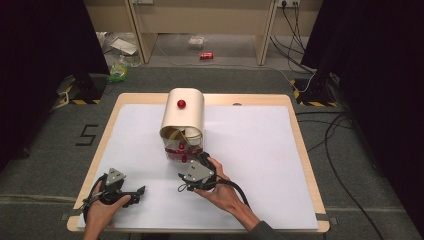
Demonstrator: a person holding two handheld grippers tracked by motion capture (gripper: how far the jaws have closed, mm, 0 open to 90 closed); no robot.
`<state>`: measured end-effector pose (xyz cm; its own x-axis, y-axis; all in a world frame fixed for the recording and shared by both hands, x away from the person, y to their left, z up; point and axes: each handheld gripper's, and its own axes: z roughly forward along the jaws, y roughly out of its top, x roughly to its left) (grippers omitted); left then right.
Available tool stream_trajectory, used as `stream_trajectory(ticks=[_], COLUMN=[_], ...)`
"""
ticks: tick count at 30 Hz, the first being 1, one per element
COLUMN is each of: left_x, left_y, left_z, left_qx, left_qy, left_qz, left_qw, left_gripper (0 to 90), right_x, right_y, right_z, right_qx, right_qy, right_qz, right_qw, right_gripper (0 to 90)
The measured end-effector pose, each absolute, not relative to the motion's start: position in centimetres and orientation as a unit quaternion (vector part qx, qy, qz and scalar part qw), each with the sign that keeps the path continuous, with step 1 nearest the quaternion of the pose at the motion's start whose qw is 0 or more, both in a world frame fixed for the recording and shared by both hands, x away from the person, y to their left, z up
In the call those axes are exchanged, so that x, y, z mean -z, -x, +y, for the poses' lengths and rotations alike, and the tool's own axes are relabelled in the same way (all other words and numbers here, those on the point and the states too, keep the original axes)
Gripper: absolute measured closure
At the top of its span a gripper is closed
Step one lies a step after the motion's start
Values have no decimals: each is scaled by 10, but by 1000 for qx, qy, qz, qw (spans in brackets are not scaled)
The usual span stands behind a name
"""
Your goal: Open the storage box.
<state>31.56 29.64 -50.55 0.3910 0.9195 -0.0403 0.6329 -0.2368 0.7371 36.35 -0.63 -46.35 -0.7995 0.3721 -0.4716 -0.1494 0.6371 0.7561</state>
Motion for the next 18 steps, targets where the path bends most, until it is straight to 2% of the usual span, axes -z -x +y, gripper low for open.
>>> stream_trajectory(ticks=[10,18], left_x=[506,506], left_y=[-316,-316], left_z=[296,296], left_qx=[-207,-207], left_qy=[-759,-759], left_qz=[512,511], left_qw=[346,346], left_gripper=[69,69], right_x=[470,472], right_y=[-366,-364], right_z=[1,7], right_qx=[-404,-398], right_qy=[-35,-15], right_qz=[850,844], right_qw=[337,359], right_gripper=[310,295])
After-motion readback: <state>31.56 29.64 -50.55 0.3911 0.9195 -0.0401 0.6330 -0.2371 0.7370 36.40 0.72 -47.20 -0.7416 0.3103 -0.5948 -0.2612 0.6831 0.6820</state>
